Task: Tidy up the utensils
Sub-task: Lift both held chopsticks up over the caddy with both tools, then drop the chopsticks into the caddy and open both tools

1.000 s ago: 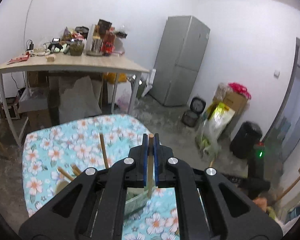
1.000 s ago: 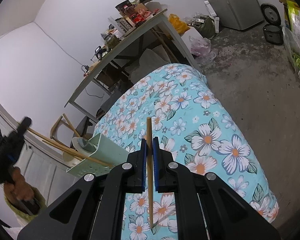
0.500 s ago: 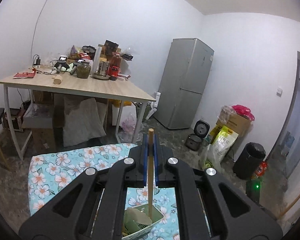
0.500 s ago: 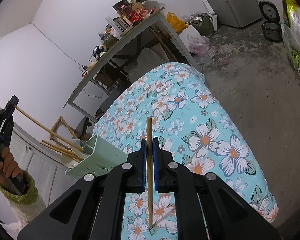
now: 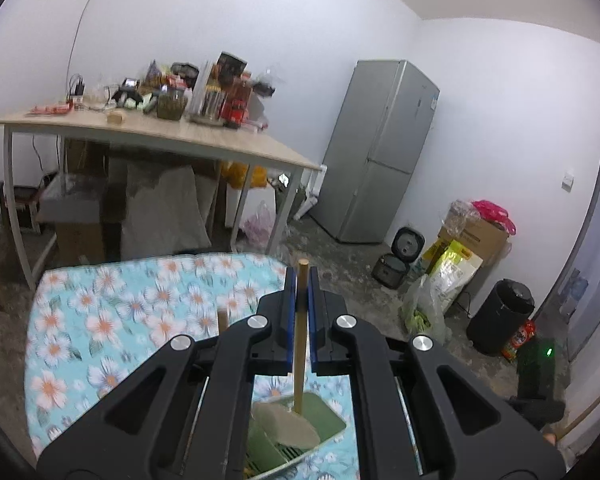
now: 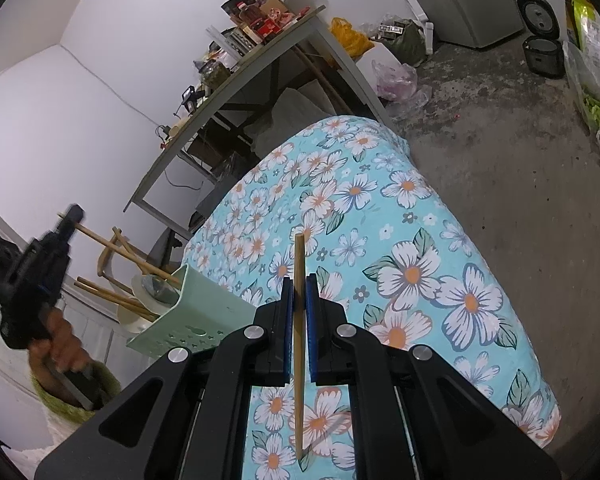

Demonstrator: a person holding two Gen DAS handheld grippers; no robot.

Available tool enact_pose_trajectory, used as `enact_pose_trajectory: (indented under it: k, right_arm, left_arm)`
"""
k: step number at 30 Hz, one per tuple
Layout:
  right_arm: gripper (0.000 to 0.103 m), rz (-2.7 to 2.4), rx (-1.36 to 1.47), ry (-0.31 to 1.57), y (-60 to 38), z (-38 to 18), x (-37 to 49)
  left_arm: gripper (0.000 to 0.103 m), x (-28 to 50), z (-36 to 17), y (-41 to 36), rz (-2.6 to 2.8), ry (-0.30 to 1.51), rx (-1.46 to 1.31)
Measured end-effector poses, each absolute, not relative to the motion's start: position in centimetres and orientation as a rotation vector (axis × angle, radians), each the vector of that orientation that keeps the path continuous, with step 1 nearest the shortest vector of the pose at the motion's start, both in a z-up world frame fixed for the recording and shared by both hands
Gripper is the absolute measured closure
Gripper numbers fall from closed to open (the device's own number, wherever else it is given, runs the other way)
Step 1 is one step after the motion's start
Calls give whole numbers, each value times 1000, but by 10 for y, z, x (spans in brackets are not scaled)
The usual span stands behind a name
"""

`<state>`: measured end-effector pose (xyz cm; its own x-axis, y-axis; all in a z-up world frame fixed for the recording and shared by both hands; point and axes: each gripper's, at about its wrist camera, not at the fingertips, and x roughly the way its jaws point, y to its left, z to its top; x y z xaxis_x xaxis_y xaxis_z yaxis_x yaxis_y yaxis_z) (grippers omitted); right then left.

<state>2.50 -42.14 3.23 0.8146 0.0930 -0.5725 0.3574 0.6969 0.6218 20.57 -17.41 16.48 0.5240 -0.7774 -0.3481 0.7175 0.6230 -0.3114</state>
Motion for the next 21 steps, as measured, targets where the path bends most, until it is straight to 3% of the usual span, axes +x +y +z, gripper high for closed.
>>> enact_pose_trajectory:
  k: [2, 6, 12, 21]
  right_arm:
    - [97, -156, 792, 615, -420, 34, 25]
    - [97, -151, 767, 604, -416, 41, 24]
    - [97, -138, 704, 562, -407, 68, 24]
    - [97, -108, 439, 358, -379, 177, 37]
  left_arm:
    - [96, 202, 156, -173, -892, 487, -134]
    - [73, 192, 150, -168, -896, 474, -130]
    - [59, 181, 153, -150, -879, 443, -144]
    - [35, 151, 155, -101, -833, 389, -150]
